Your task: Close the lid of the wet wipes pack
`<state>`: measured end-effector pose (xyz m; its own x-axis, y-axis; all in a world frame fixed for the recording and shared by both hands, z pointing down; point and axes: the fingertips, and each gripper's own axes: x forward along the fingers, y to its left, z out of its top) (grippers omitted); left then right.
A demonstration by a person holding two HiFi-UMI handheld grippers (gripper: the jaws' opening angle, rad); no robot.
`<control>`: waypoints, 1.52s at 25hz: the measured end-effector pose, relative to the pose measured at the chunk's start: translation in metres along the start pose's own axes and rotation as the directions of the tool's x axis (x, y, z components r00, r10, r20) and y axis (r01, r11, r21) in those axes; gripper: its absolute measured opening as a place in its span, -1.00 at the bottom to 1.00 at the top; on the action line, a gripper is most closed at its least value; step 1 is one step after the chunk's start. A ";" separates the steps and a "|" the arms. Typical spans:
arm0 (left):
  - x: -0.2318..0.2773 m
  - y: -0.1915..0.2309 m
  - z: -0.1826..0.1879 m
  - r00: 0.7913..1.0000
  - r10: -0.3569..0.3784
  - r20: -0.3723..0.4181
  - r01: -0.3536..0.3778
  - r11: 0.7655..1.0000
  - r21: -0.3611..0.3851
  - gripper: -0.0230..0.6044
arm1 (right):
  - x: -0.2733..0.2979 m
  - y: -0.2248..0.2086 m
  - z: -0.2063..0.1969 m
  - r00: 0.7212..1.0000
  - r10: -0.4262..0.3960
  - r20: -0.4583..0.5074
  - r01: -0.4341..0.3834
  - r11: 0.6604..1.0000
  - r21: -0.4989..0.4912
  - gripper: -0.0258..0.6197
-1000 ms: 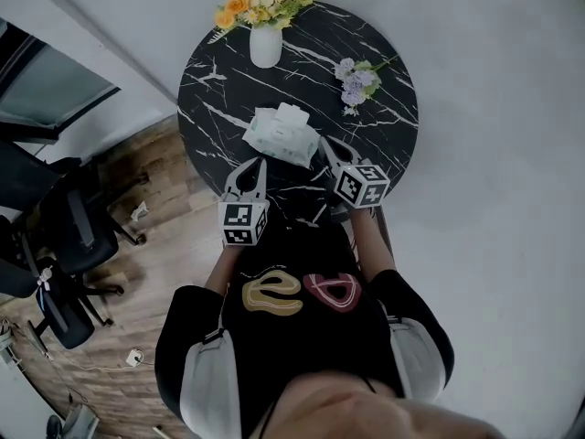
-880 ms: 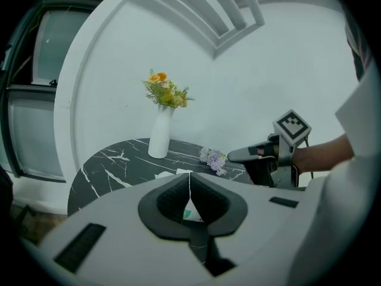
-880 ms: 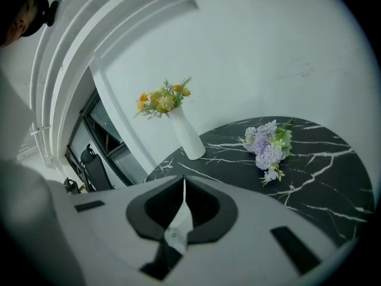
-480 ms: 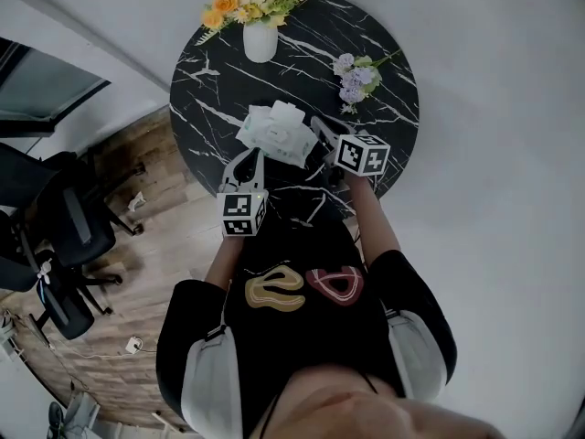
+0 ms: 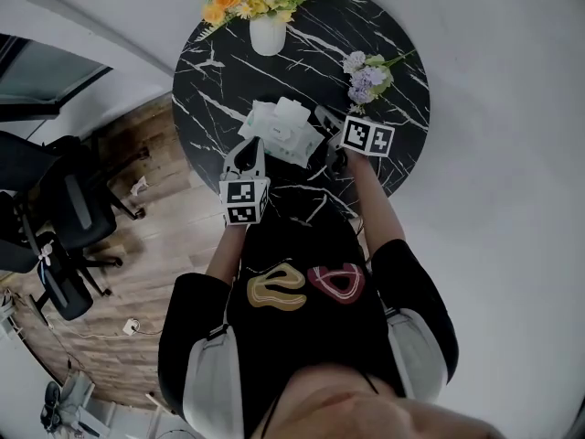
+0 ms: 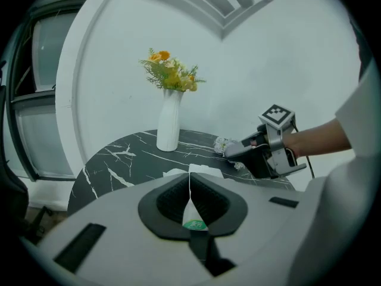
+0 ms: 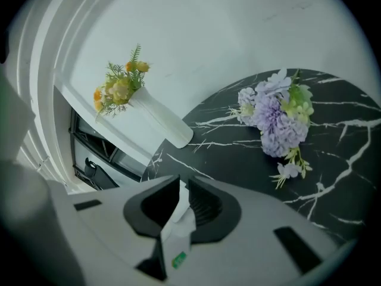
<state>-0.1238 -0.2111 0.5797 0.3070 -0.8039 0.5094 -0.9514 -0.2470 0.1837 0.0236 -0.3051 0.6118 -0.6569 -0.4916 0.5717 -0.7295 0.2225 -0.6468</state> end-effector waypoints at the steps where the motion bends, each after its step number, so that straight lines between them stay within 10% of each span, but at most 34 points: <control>1: 0.002 0.000 -0.002 1.000 0.006 -0.009 -0.006 1.000 -0.005 -0.87 | 0.003 -0.003 -0.001 1.000 0.003 -0.011 -0.002 1.000 0.011 -0.75; 38: 0.039 0.023 -0.043 0.985 0.070 -0.157 -0.086 0.992 -0.096 -0.87 | 0.045 -0.011 -0.023 0.964 0.180 -0.197 -0.148 0.975 0.165 -0.78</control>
<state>-0.1328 -0.2249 0.6398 0.2391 -0.7247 0.6463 -0.9678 -0.1241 0.2189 -0.0024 -0.3109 0.6563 -0.8017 -0.2679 0.5343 -0.5827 0.1512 -0.7985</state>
